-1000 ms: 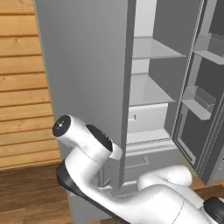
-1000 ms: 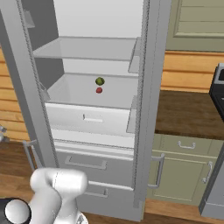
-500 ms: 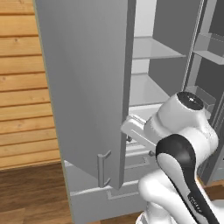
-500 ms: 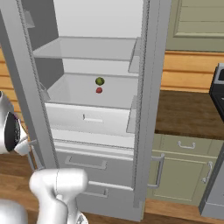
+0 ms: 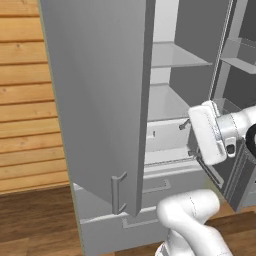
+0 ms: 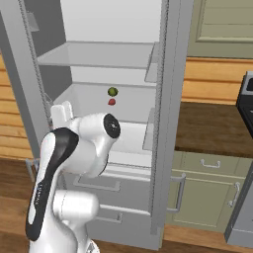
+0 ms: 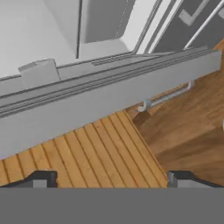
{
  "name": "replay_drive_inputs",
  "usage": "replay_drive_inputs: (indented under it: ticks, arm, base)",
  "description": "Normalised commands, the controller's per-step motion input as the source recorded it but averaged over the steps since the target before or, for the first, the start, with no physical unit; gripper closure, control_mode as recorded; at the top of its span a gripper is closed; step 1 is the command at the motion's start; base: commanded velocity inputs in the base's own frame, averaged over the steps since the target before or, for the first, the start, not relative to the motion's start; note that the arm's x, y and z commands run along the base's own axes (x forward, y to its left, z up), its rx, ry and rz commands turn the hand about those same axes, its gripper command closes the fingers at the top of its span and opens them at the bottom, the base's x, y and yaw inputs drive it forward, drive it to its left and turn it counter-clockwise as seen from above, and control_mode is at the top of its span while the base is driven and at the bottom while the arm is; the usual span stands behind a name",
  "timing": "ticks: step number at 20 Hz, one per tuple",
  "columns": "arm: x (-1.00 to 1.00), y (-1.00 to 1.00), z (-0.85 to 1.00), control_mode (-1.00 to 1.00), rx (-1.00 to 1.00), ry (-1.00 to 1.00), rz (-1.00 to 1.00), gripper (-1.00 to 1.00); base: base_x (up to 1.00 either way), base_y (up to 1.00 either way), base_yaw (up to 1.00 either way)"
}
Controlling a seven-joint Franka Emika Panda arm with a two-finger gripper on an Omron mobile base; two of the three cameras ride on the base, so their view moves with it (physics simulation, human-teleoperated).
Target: Take the strawberry from the fridge and place it on top of the pancake, located on the dining counter.
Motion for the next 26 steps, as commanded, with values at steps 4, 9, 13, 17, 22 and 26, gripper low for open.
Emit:
replay_drive_inputs:
  ticks: [4, 9, 13, 17, 22, 26]
  arm:
    - [0.82, -0.19, 0.04, -1.00, 0.39, 0.07, 0.09, -1.00]
    - [0.62, 0.24, -0.32, -1.00, 0.12, -0.05, 0.04, -1.00]
    - [0.74, 0.20, -0.30, -1.00, 0.06, -0.01, 0.10, -1.00]
    - [0.58, 0.31, -0.43, -1.00, 0.00, 0.00, 0.12, -1.00]
    - [0.42, 0.42, -0.44, -1.00, 0.00, 0.00, 0.12, -1.00]
    - [0.07, 0.52, -0.21, -1.00, 0.00, 0.00, 0.14, -1.00]
  base:
    - [0.00, 0.00, 0.00]
    - [0.00, 0.00, 0.00]
    - [0.00, 0.00, 0.00]
    - [0.00, 0.00, 0.00]
    - [0.00, 0.00, 0.00]
    - [0.00, 0.00, 0.00]
